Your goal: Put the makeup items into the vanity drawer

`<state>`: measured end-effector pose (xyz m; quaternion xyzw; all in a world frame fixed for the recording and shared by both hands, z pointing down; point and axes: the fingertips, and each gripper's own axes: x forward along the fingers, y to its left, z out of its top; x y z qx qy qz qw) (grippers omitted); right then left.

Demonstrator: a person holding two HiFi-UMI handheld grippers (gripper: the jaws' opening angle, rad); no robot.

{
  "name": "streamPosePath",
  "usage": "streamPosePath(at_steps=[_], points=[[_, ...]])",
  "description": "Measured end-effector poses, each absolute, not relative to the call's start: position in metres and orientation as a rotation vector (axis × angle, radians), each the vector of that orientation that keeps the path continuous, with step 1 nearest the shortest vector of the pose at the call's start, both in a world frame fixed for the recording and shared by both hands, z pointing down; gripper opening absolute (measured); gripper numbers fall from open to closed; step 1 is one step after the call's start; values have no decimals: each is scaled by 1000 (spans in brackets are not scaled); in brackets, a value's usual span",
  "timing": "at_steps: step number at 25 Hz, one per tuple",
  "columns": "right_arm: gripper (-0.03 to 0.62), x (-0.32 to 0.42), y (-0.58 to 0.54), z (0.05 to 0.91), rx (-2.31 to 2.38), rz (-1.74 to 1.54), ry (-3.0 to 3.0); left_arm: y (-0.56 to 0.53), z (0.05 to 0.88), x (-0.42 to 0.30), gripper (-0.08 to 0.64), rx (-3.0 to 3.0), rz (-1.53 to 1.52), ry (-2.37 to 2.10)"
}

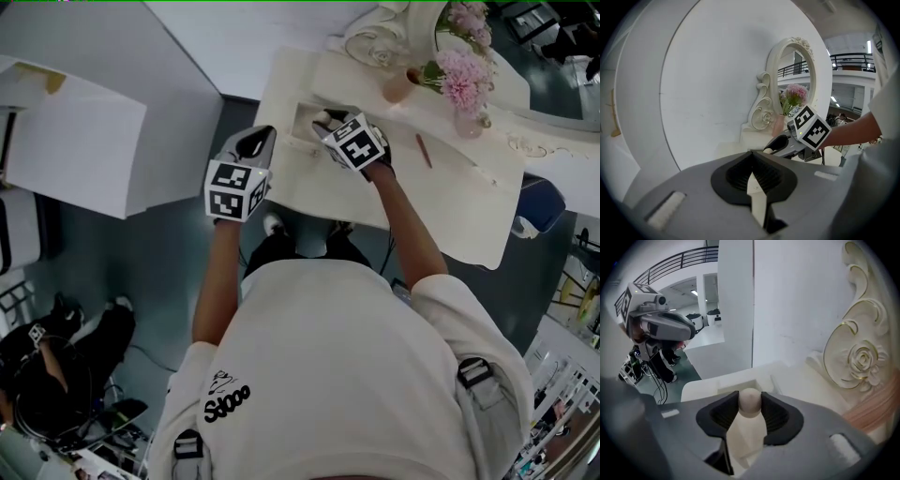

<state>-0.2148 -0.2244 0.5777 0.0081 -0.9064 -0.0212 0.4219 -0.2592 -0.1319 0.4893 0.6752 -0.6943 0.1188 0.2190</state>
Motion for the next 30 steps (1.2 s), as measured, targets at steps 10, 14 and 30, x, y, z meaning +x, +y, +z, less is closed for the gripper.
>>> streamPosePath(at_steps=[10, 14, 30], points=[[187, -231, -213, 594, 36, -64, -2221, -114, 493, -276, 18, 1883, 334, -1903], [204, -225, -214, 587, 70, -46, -2239, -110, 491, -275, 18, 1882, 343, -1901], [199, -32, -304, 600, 467, 129, -2182, -177, 496, -164, 18, 2045, 429, -1711]])
